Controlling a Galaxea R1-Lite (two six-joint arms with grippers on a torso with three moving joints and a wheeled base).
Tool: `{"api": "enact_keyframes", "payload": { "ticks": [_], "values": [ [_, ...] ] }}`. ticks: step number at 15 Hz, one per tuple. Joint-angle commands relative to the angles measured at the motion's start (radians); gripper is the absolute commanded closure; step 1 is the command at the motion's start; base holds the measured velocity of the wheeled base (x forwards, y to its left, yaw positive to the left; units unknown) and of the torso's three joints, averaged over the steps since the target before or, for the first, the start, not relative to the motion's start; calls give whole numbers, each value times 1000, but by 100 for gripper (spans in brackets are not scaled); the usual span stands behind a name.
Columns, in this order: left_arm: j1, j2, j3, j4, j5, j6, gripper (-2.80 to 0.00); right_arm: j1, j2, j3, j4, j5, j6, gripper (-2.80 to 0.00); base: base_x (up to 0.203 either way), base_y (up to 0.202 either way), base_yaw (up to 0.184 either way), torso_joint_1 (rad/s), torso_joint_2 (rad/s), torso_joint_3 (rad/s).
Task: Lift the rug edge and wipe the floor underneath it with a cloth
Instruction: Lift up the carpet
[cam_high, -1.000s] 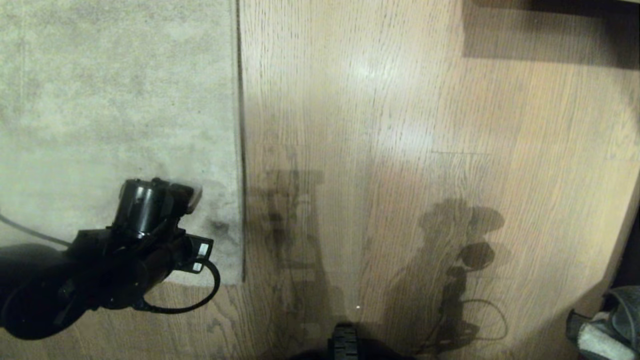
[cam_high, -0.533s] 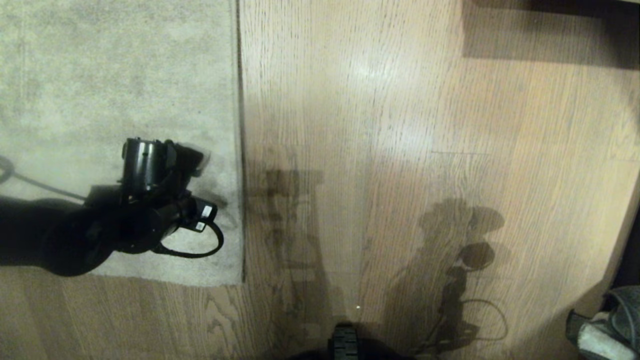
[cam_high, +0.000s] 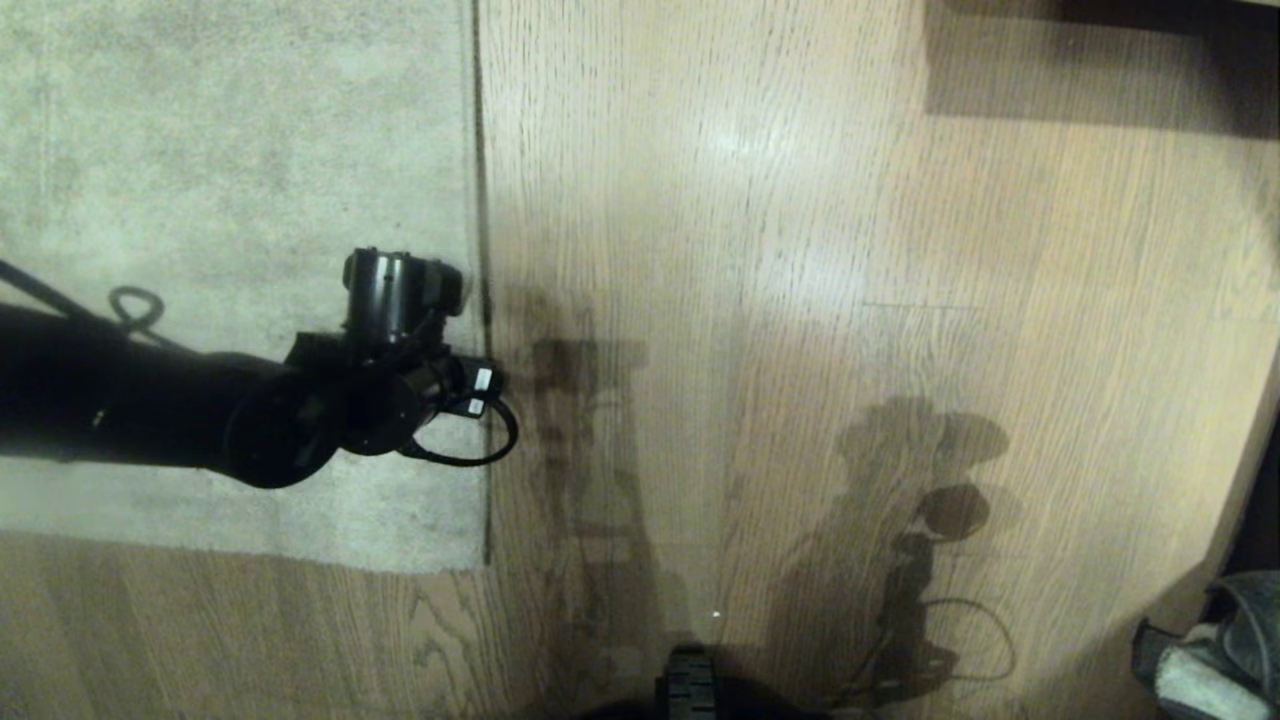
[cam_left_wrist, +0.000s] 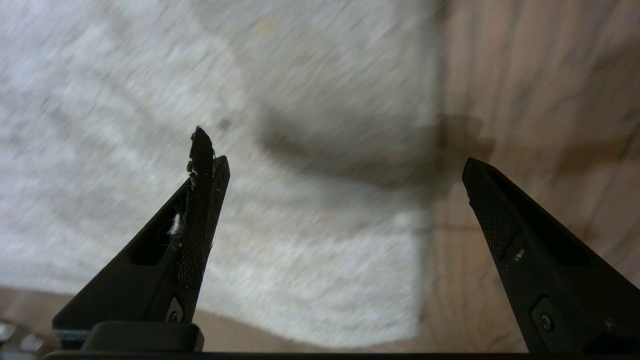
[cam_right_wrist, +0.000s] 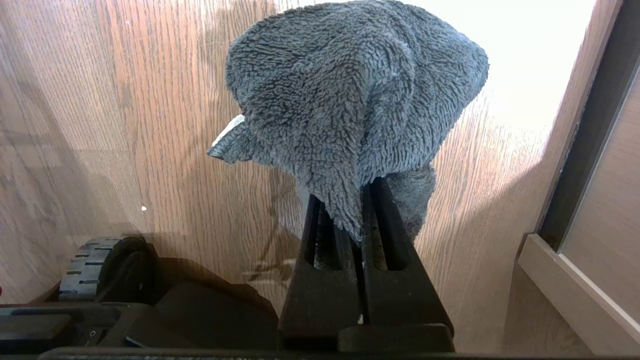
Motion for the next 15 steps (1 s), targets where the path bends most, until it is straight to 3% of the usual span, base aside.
{"api": "enact_keyframes", "payload": {
  "ticks": [1, 3, 7, 15],
  "values": [
    [-12, 37, -22, 5, 2, 2, -280, 0, 2, 0, -1, 0, 0, 0, 0, 0, 0, 0, 0, 0],
    [-8, 44, -19, 27, 5, 27, -280, 0, 2, 0, -1, -1, 0, 0, 0, 0, 0, 0, 0, 0],
    [20, 70, -34, 26, 1, 196, -280, 0, 2, 0, 0, 0, 0, 0, 0, 0, 0, 0, 0, 0],
    [85, 76, -46, 24, 1, 337, -280, 0, 2, 0, 0, 0, 0, 0, 0, 0, 0, 0, 0, 0]
  ]
}}
